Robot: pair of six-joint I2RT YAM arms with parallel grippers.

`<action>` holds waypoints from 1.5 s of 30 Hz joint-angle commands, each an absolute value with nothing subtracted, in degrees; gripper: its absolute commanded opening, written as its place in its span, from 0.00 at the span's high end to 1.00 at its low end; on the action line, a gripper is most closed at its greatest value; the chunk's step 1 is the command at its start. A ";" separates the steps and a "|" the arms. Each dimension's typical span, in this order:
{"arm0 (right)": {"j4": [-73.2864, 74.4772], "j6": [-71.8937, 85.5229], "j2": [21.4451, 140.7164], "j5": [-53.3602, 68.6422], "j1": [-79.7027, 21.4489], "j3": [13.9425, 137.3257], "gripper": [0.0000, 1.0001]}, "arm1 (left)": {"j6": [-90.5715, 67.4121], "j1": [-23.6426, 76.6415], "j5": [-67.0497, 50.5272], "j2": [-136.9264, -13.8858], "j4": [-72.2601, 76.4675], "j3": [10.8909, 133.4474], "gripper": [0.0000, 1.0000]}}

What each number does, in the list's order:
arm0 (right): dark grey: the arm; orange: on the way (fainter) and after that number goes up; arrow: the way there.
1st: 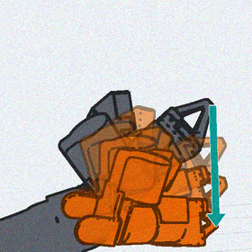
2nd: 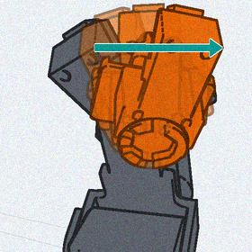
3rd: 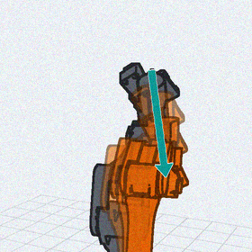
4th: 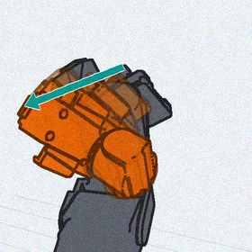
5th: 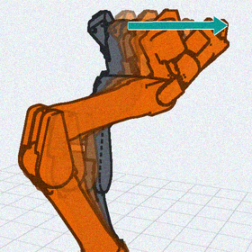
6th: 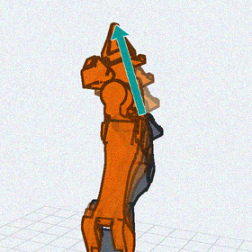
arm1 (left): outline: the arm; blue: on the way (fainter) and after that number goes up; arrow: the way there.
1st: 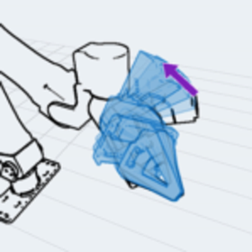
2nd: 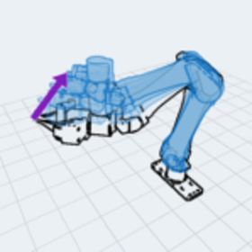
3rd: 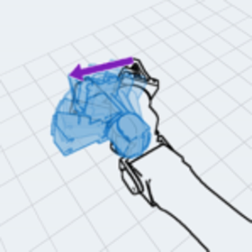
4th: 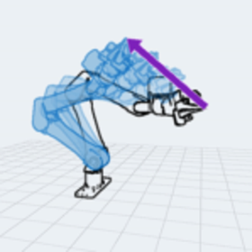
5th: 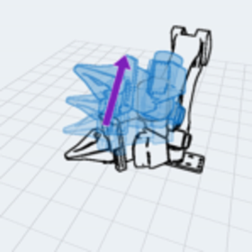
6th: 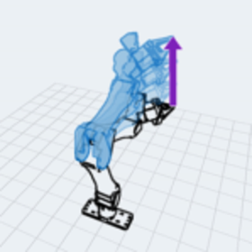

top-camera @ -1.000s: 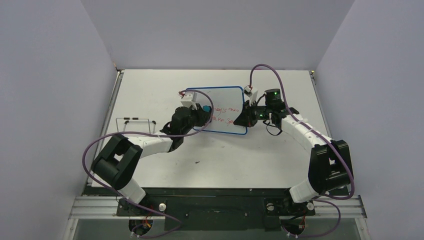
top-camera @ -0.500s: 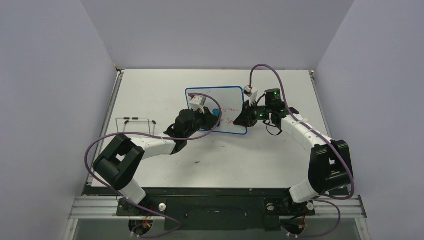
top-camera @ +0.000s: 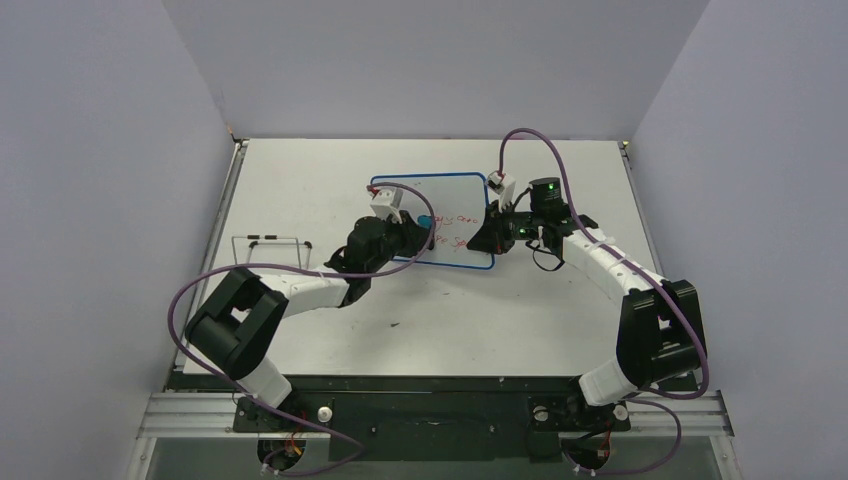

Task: Erase the whiteboard
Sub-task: Erase the whiteboard at the whiteboard stand.

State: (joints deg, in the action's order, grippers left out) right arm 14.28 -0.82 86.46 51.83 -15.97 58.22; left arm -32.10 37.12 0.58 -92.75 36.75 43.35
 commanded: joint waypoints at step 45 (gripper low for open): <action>17.54 -5.09 86.56 55.44 -21.70 59.90 1.00 | -25.68 38.11 5.05 -89.52 48.93 38.37 1.00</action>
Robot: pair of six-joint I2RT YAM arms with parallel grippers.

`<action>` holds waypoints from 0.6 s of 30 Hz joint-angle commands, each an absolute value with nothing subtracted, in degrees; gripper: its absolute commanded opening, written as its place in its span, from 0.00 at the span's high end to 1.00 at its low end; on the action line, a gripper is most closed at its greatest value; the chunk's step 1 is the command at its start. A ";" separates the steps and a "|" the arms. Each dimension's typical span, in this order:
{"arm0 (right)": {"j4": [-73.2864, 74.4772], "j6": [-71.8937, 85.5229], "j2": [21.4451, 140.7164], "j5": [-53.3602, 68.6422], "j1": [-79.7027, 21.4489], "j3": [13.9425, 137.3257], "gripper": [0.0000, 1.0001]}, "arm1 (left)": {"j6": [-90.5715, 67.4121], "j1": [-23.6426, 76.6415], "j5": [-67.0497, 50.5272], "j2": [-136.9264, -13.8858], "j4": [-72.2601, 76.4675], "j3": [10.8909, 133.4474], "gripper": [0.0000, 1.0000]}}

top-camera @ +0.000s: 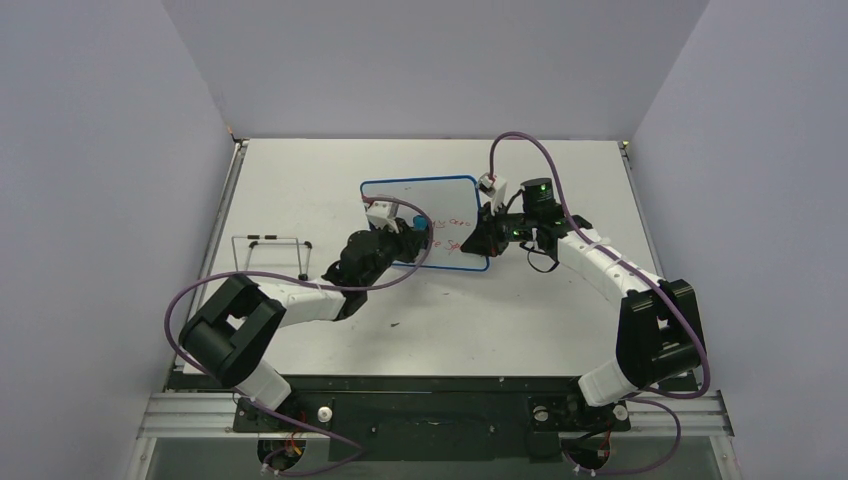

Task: Erase the whiteboard
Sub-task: Erase the whiteboard at the whiteboard stand.

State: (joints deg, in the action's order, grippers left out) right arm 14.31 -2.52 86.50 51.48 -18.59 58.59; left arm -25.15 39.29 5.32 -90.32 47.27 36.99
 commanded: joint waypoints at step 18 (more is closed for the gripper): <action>17.31 -4.83 87.03 55.16 -22.52 60.00 1.00 | -25.57 37.15 4.61 -89.25 50.22 37.11 1.00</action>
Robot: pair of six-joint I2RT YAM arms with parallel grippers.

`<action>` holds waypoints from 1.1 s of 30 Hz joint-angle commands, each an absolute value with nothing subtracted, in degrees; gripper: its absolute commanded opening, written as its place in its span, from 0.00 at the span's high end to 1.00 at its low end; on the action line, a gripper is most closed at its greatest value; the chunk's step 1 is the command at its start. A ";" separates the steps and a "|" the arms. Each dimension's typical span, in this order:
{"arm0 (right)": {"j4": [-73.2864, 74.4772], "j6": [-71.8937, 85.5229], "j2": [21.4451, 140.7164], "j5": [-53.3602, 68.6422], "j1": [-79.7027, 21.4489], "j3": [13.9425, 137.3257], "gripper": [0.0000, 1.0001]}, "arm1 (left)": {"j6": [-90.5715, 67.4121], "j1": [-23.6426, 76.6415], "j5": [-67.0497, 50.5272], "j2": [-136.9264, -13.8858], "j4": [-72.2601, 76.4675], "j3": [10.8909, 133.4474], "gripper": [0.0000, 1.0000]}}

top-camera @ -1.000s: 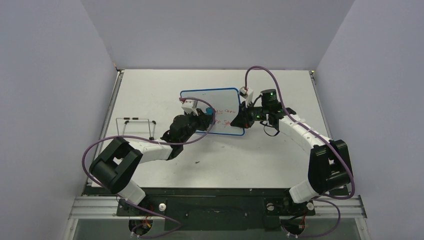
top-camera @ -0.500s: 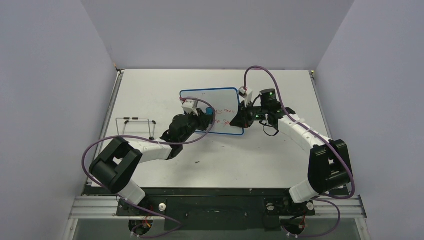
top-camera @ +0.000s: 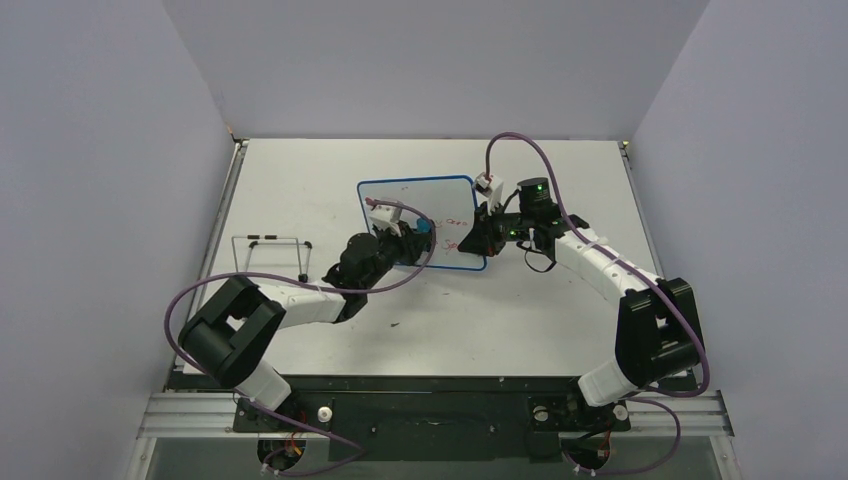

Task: Erase the whiteboard
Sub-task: Erase the whiteboard at the whiteboard stand.

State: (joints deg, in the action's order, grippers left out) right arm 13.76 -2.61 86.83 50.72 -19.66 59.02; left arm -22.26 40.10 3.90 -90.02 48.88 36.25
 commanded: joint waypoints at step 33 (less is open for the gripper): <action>17.45 -5.16 87.29 55.01 -23.21 60.16 1.00 | -25.19 39.61 -6.84 -93.75 48.18 43.20 1.00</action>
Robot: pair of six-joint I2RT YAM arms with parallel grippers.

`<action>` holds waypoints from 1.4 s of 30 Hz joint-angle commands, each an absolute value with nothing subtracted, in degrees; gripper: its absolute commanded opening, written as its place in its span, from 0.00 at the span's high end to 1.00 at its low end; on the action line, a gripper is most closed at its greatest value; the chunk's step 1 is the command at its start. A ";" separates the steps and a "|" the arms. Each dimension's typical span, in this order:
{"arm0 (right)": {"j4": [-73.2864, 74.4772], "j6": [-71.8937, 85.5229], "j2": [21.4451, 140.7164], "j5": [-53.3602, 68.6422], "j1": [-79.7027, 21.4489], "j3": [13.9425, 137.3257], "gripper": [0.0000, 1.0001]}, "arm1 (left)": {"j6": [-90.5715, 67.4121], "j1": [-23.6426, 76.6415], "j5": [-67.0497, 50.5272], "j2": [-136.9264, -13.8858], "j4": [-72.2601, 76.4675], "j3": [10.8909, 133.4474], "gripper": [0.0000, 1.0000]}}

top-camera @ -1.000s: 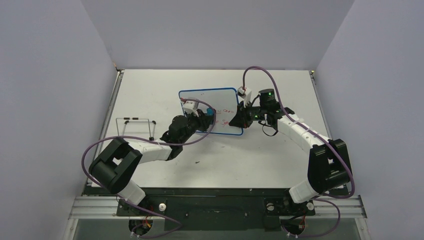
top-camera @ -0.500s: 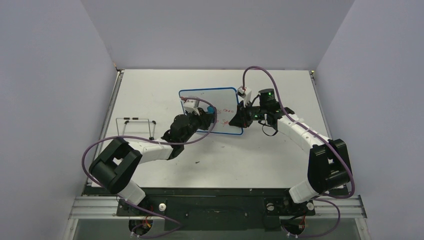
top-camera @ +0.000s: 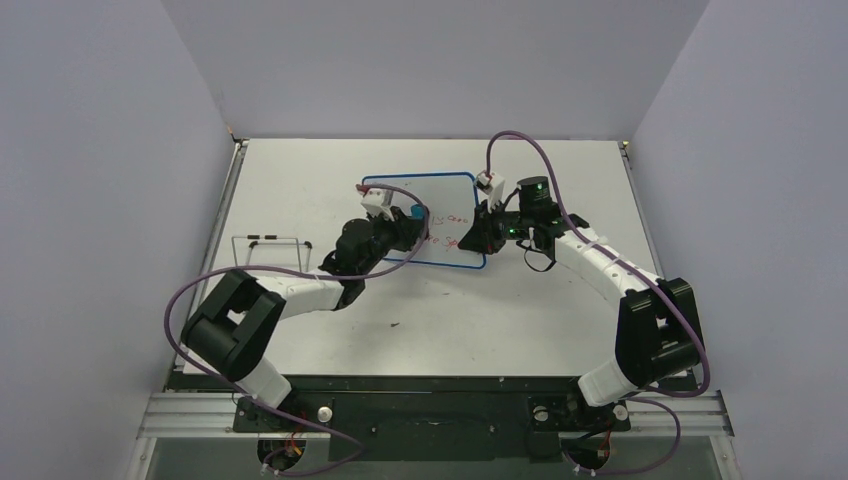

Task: Erase the whiteboard
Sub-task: Erase the whiteboard at the whiteboard stand.

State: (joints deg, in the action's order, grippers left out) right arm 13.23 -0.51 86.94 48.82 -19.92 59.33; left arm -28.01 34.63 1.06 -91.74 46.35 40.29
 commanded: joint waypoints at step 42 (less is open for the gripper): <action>18.22 -5.95 87.62 54.56 -23.81 60.52 1.00 | -28.46 29.03 -8.35 -91.29 22.46 54.51 1.00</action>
